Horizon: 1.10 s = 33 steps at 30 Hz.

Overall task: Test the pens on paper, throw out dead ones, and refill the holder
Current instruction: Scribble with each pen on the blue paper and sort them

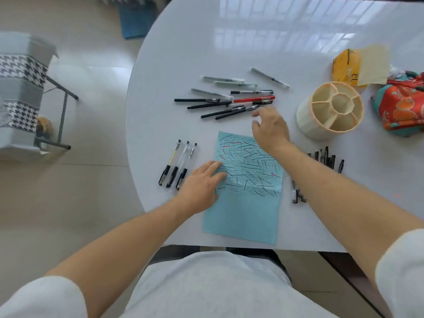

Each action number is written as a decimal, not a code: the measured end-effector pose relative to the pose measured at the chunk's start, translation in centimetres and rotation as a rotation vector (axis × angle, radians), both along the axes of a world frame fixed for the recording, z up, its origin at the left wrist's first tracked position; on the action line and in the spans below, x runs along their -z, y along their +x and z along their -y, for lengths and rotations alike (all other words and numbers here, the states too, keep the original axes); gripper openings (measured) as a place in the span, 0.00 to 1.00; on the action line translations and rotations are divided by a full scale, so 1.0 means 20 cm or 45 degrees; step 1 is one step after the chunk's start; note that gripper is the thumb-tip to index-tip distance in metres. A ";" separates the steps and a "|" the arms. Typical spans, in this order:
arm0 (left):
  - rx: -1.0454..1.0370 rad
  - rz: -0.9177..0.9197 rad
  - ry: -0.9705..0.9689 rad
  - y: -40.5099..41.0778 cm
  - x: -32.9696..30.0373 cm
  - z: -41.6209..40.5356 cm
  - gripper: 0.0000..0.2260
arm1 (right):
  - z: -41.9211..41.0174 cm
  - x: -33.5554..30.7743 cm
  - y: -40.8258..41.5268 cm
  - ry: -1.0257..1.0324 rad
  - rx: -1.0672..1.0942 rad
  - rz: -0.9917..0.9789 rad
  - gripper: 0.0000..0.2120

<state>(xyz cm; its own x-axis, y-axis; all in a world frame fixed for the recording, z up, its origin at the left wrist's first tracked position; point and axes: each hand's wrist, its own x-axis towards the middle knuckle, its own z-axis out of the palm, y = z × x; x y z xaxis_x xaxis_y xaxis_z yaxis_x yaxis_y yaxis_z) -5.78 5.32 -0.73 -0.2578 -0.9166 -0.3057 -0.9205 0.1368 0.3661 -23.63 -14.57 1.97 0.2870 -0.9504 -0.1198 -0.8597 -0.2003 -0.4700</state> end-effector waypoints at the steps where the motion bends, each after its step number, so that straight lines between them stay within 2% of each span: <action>1: -0.001 0.001 -0.004 0.00 0.00 0.00 0.30 | 0.06 0.02 0.06 -0.011 -0.050 -0.041 0.12; 6: -0.016 -0.008 -0.011 0.00 0.00 -0.03 0.29 | 0.17 0.12 0.17 -0.091 -0.315 -0.359 0.14; 10: -0.008 -0.019 0.027 0.02 -0.01 -0.04 0.30 | 0.12 0.11 0.11 -0.022 -0.337 -0.460 0.14; 12: 0.005 -0.016 0.062 0.03 -0.02 -0.03 0.30 | 0.06 0.06 0.03 0.059 -0.220 -0.299 0.14; 15: -0.027 -0.115 0.019 0.03 -0.07 0.00 0.25 | -0.13 -0.05 -0.10 0.178 0.078 0.109 0.06; 16: -0.046 -0.166 -0.049 0.02 -0.08 0.00 0.23 | -0.22 -0.09 -0.14 0.268 0.194 0.255 0.04; 18: -0.098 -0.283 -0.130 0.00 -0.09 0.00 0.20 | -0.44 -0.12 -0.21 0.537 0.421 0.558 0.06; 21: -0.150 -0.456 0.136 -0.08 -0.12 -0.03 0.18 | -0.76 -0.11 -0.24 0.853 0.604 0.890 0.06; 23: -0.064 -0.507 0.314 -0.12 -0.13 -0.04 0.13 | -0.92 -0.09 -0.25 0.934 0.685 1.056 0.06; 26: 0.065 -0.528 0.409 -0.14 -0.14 -0.07 0.08 | -1.08 -0.06 -0.26 0.894 0.699 1.110 0.07; 29: 0.137 -0.404 0.330 -0.14 -0.13 -0.09 0.08 | -1.16 -0.03 -0.25 0.785 0.756 1.054 0.08; 33: 0.146 -0.138 0.105 -0.03 -0.11 -0.10 0.10 | -1.10 -0.01 -0.35 0.544 1.280 1.172 0.10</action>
